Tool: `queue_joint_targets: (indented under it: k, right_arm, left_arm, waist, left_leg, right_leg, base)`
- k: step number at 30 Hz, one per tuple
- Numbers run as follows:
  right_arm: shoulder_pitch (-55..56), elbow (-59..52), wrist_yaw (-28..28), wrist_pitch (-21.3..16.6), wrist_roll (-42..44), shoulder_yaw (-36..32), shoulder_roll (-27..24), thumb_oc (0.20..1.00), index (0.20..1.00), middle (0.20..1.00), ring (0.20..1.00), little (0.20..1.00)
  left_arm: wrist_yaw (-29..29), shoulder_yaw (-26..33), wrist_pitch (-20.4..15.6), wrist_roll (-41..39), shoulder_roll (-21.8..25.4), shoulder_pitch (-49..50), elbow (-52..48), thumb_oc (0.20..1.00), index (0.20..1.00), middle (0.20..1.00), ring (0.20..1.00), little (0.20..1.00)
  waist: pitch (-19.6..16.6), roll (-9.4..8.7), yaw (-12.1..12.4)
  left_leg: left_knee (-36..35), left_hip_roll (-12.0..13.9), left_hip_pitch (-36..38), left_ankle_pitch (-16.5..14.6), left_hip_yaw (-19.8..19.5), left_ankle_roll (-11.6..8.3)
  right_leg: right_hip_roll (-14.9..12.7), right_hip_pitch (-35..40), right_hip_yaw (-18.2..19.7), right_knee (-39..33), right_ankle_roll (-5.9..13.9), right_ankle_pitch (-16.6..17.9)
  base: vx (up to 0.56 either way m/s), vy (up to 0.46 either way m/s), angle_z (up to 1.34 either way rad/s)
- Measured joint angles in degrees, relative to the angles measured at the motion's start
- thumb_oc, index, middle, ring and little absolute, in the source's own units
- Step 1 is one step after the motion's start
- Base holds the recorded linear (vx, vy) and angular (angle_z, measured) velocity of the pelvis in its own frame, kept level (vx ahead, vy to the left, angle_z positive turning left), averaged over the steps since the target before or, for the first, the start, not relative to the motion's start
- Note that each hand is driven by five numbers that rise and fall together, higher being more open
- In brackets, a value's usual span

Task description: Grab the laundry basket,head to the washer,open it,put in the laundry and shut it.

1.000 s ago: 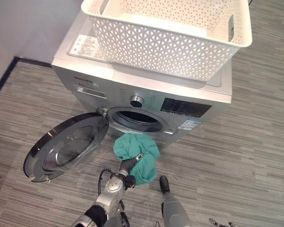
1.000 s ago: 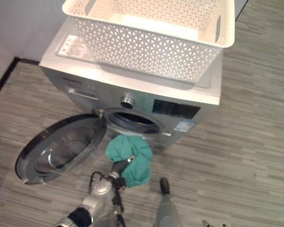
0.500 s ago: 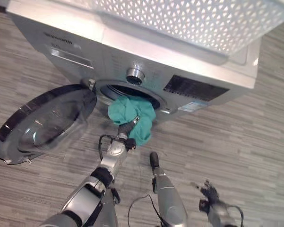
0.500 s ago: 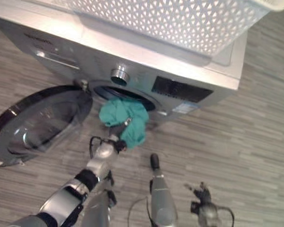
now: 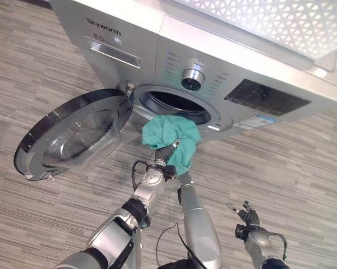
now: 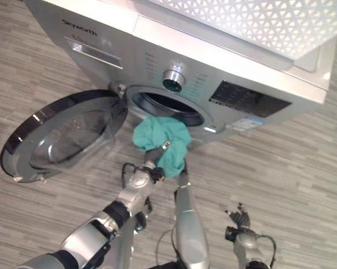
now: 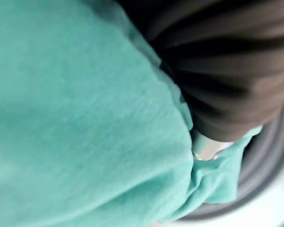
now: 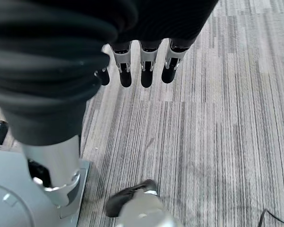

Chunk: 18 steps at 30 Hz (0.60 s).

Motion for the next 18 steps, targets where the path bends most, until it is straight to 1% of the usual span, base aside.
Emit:
queue_joint_targets:
  k: [1,2,3,5,7,10,12,15,17,18]
  right_arm:
    - [-0.9,1.1,-0.1,0.0,0.0,-0.2,-0.1,1.0,1.0,1.0,1.0,1.0]
    - [-1.7,1.4,-0.1,-0.1,0.3,-0.3,-0.3,1.0,1.0,1.0,1.0,1.0]
    - [-3.1,1.4,-0.1,-0.1,0.3,-0.3,-0.6,1.0,1.0,1.0,1.0,1.0]
    - [-4.0,1.5,-0.1,0.0,0.3,-0.3,-0.7,1.0,1.0,1.0,1.0,1.0]
    - [-4.0,0.7,-0.1,-0.1,0.3,-0.1,-1.0,1.0,1.0,1.0,1.0,1.0]
    - [-4.2,-2.5,-0.3,-0.5,0.3,-0.1,-1.5,1.0,1.0,1.0,1.0,1.0]
    - [-4.3,-4.3,-0.4,-1.3,0.4,-0.1,-1.6,1.0,1.0,1.0,1.0,1.0]
    - [-4.6,-6.0,-0.7,-2.5,2.2,0.4,-1.6,1.0,1.0,1.0,1.0,1.0]
    - [-4.6,-8.0,-1.0,-2.5,2.7,1.9,-1.8,1.0,1.0,1.0,1.0,1.0]
    - [-4.6,-10.4,-0.9,-3.2,2.6,3.2,-1.7,1.0,1.0,1.0,1.0,1.0]
  left_arm:
    - [0.1,0.0,0.0,-0.1,-0.3,0.0,0.0,0.2,0.2,0.2,0.2,0.2]
    - [0.3,0.0,0.0,-0.1,-0.8,-0.2,0.0,0.2,0.2,0.2,0.2,0.2]
    - [0.3,-0.8,0.0,0.0,-2.4,-2.5,-0.1,0.2,0.2,0.2,0.2,0.2]
    - [0.3,-2.2,0.0,0.0,-3.0,-4.9,-0.1,0.2,0.2,0.2,0.2,0.2]
    - [0.4,-2.3,0.0,-0.1,-3.3,-5.3,-0.1,0.2,0.2,0.2,0.2,0.2]
    - [0.8,-1.5,0.0,-0.1,-3.2,-6.4,0.1,0.2,0.2,0.2,0.2,0.2]
    - [1.5,0.3,0.0,-0.2,-3.2,-9.0,1.6,0.2,0.2,0.2,0.2,0.2]
    - [3.8,4.9,-0.2,-2.3,-1.8,-14.1,2.8,0.2,0.2,0.2,0.2,0.2]
    - [4.9,7.8,-0.3,-2.4,0.3,-17.1,3.1,0.2,0.2,0.2,0.2,0.2]
    - [6.5,11.4,-1.3,-2.5,4.5,-22.7,3.8,0.2,0.2,0.2,0.2,0.2]
  waist:
    - [0.0,0.08,0.0]
    - [-0.3,0.67,-0.1]
    - [-0.4,0.84,0.0]
    - [-0.4,0.92,0.0]
    - [-0.7,1.72,0.0]
    - [-0.7,2.06,-0.1]
    - [-0.8,2.06,-0.3]
    - [-0.8,2.04,-1.6]
    - [-1.0,1.63,-2.4]
    - [-1.5,0.85,-3.3]
  left_leg:
    - [-0.2,0.5,0.0,-0.1,-0.5,-0.7]
    - [-0.4,1.7,-0.4,-0.3,-1.3,-1.59]
    - [-2.0,3.3,-1.0,0.4,-1.6,-3.28]
    - [-3.1,4.0,-1.6,0.8,-1.8,-3.9]
    - [-3.4,5.2,-2.3,0.2,-1.9,-4.79]
    - [-3.8,5.7,-4.7,0.5,-1.9,-5.18]
    - [-3.7,5.8,-6.1,0.5,-1.6,-5.2]
    - [-3.6,5.9,-8.1,0.5,-1.1,-5.21]
    - [-3.2,6.1,-9.2,0.3,-0.4,-5.38]
    - [-1.0,6.9,-12.2,-0.5,0.6,-5.75]
  right_leg:
    - [0.6,0.0,-0.3,-0.2,-0.23,1.1]
    - [1.7,0.0,-1.3,-0.9,-0.66,1.5]
    - [3.1,-1.0,-2.7,-1.8,-1.9,2.0]
    - [3.9,-2.0,-3.2,-1.9,-2.51,2.2]
    - [4.9,-2.5,-3.5,-2.6,-2.86,1.7]
    - [5.5,-4.8,-3.7,-3.5,-3.54,2.7]
    - [5.7,-6.4,-3.4,-3.6,-3.56,2.8]
    - [5.9,-8.5,-2.8,-3.6,-3.63,3.2]
    - [6.6,-9.8,-2.3,-3.7,-3.64,3.5]
    - [7.0,-12.2,-1.2,-3.8,-3.8,4.5]
  base:
    - [0.03,-0.185,0.06]
    - [0.03,-0.188,-0.07]
    - [0.11,-0.229,-0.12]
    - [0.1,-0.174,-0.07]
    - [0.0,-0.096,-0.07]
    - [0.0,-0.087,-0.04]
    - [0.0,-0.039,-0.1]
    - [0.0,-0.014,-0.07]
    - [0.0,-0.014,-0.2]
    - [0.0,-0.02,-0.31]
